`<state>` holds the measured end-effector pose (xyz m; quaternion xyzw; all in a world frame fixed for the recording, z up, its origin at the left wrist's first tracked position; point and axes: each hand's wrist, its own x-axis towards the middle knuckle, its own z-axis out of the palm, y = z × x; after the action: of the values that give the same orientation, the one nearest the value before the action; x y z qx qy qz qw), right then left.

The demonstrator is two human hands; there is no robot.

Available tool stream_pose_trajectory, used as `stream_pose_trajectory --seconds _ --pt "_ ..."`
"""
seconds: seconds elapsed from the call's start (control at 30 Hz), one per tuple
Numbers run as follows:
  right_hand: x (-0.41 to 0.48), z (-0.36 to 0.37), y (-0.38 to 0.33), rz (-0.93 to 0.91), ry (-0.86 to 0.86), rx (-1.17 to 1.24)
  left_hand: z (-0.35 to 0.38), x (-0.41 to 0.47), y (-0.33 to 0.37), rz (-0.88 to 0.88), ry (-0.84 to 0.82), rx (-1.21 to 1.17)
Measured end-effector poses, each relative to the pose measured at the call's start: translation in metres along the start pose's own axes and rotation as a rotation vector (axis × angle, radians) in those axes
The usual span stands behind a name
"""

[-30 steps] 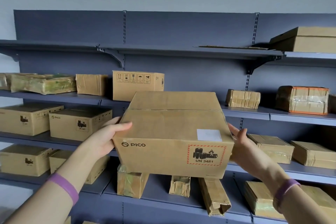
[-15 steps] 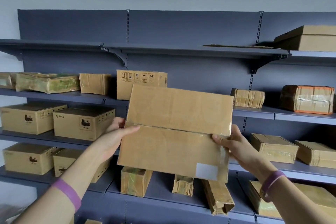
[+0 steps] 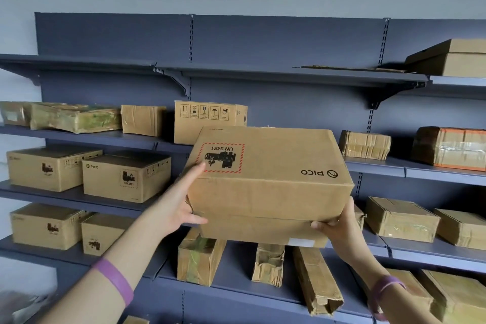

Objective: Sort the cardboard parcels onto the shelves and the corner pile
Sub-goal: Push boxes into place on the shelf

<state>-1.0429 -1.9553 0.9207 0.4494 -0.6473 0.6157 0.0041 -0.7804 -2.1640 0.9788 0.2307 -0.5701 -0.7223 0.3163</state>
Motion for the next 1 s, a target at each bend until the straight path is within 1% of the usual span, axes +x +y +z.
stream_pose_trajectory --seconds 0.07,0.13,0.23,0.3,0.33,0.4,0.5,0.57,0.63,0.67,0.73,0.8,0.9,0.97,1.0 --pt "0.0 0.002 -0.002 0.006 0.029 0.004 0.002 0.002 -0.01 0.073 0.026 -0.132" --pt "0.001 0.002 -0.003 0.013 0.077 -0.02 0.003 0.003 -0.017 0.13 0.037 -0.214" --pt "0.004 0.003 0.002 0.021 0.142 -0.118 0.006 0.004 -0.023 0.192 0.054 -0.246" --pt "0.005 0.006 0.007 0.054 0.146 -0.149 0.008 0.006 -0.027 0.241 0.059 -0.262" --pt "0.006 0.008 0.008 0.098 0.119 -0.098 0.008 0.006 -0.029 0.272 0.058 -0.268" --pt "0.005 0.011 0.006 0.185 0.047 0.087 0.008 0.003 -0.031 0.334 0.046 -0.267" --pt "-0.003 0.01 -0.002 0.174 -0.036 0.292 0.005 0.001 -0.029 0.413 0.021 -0.258" --pt "-0.004 0.005 -0.001 0.177 -0.034 0.436 0.005 0.0 -0.026 0.441 0.011 -0.276" --pt "-0.004 0.003 -0.004 0.208 0.017 0.569 0.005 -0.001 -0.023 0.455 0.035 -0.336" --pt "-0.005 0.004 -0.007 0.218 0.04 0.579 0.004 -0.002 -0.021 0.457 0.049 -0.367" --pt "-0.006 0.005 -0.012 0.232 0.062 0.522 0.004 -0.005 -0.018 0.456 0.062 -0.408" --pt "-0.006 0.008 -0.012 0.261 0.029 0.524 0.005 -0.008 -0.018 0.452 0.056 -0.432" --pt "0.001 0.008 -0.002 0.38 -0.023 0.73 0.004 -0.011 -0.019 0.451 0.049 -0.459" --pt "0.001 0.005 -0.003 0.373 -0.116 0.857 0.003 -0.011 -0.02 0.442 0.063 -0.474" --pt "0.001 0.004 -0.001 0.367 -0.133 0.879 0.002 -0.011 -0.021 0.434 0.071 -0.485"
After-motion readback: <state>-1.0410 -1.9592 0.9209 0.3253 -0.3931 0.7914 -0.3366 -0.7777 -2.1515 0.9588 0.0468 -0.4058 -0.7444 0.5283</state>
